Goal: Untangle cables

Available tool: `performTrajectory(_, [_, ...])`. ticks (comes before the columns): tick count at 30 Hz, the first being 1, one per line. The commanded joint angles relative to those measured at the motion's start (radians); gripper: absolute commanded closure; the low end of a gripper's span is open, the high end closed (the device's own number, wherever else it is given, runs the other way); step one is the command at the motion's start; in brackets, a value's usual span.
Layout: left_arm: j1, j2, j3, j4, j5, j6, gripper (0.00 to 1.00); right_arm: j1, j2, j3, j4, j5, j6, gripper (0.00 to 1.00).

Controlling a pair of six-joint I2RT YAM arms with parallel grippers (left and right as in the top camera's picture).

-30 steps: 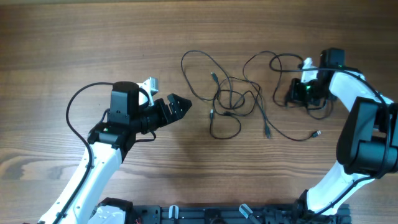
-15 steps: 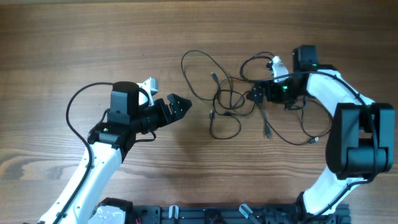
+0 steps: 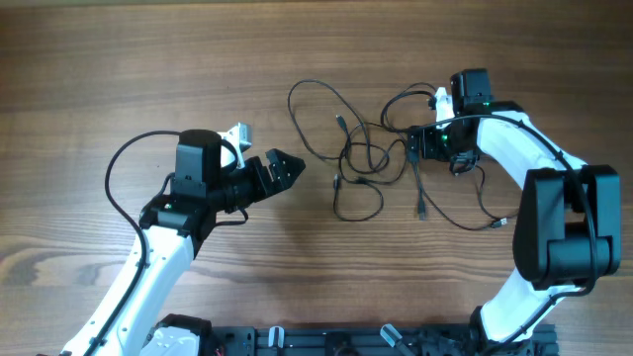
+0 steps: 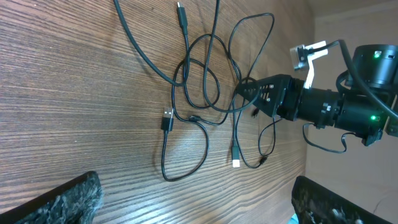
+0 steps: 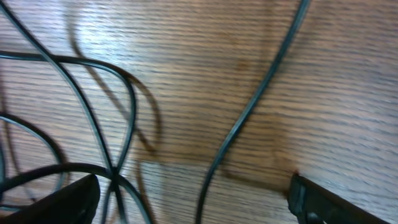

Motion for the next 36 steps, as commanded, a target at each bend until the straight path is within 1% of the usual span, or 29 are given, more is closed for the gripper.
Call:
performTrajectory(1, [0.000, 0.003, 0.006, 0.002, -0.011, 0.020, 0.00, -0.005, -0.003, -0.007, -0.022, 0.092, 0.007, 0.06])
performTrajectory(4, [0.000, 0.003, 0.006, 0.002, -0.011, 0.020, 0.00, -0.004, -0.003, -0.008, -0.029, 0.134, 0.007, 0.07])
performTrajectory(10, [0.000, 0.003, 0.006, 0.002, -0.011, 0.020, 0.00, -0.007, -0.003, -0.008, -0.027, 0.145, 0.040, 0.08])
performTrajectory(12, [0.000, 0.003, 0.006, 0.002, -0.011, 0.020, 0.00, -0.007, -0.003, -0.008, -0.040, 0.191, 0.101, 0.09])
performTrajectory(16, [0.000, 0.003, 0.006, 0.002, -0.011, 0.020, 0.00, -0.007, -0.004, 0.004, -0.108, 0.288, 0.214, 0.02])
performTrajectory(22, [0.000, 0.003, 0.006, 0.002, -0.011, 0.020, 0.00, -0.007, -0.013, 0.070, -0.195, 0.290, 0.332, 0.00])
performTrajectory(26, [0.000, 0.003, 0.006, 0.002, -0.011, 0.020, 0.00, -0.007, -0.031, 0.083, -0.230, 0.308, 0.489, 0.00])
performTrajectory(28, [0.000, 0.003, 0.006, 0.002, -0.011, 0.020, 0.00, -0.007, -0.032, 0.083, -0.267, 0.330, 0.579, 0.00])
performTrajectory(32, [0.000, 0.003, 0.006, 0.002, -0.011, 0.020, 0.00, -0.007, -0.032, 0.082, -0.343, 0.376, 0.711, 0.00])
performTrajectory(33, [0.000, 0.003, 0.006, 0.002, -0.011, 0.020, 0.00, -0.007, -0.031, 0.082, -0.351, 0.385, 0.731, 0.00])
performTrajectory(36, [0.000, 0.003, 0.006, 0.002, -0.011, 0.020, 0.00, -0.007, -0.029, 0.069, -0.310, 0.391, 0.728, 0.00])
